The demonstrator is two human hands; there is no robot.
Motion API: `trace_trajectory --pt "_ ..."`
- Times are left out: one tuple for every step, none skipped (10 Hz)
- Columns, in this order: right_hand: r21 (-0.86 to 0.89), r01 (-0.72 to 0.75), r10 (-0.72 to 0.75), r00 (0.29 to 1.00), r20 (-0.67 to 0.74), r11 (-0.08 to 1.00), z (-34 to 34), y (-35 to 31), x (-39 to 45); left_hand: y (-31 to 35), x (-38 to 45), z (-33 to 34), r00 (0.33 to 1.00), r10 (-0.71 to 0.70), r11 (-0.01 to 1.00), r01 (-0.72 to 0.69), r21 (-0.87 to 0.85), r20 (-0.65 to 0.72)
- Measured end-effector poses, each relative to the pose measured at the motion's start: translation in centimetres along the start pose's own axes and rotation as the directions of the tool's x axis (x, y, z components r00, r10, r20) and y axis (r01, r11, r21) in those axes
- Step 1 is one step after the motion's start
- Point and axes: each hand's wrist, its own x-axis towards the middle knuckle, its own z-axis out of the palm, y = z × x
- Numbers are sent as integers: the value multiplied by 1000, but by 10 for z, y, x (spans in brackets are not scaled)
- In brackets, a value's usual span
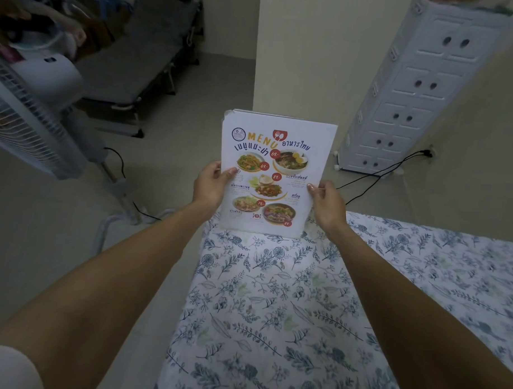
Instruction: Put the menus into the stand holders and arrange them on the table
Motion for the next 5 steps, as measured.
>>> trace_trajectory --pt "-274 56 -42 997 58 960 -7 -2 -1 0 -4 -7 997 75 981 -79 177 29" --pt "-428 82 -28 991 130 900 -12 -4 -5 1 -9 -14 987 113 935 -144 323 113" --pt "-605 128 12 975 222 786 -22 -11 -15 1 -15 -22 968 78 795 -206 571 240" --pt "-692 182 10 965 264 698 -31 -19 -28 2 -26 -24 971 -75 533 -153 832 226" --pt "-743 218 12 957 291 633 -36 -24 -38 11 -43 -23 967 -98 420 -173 891 234"
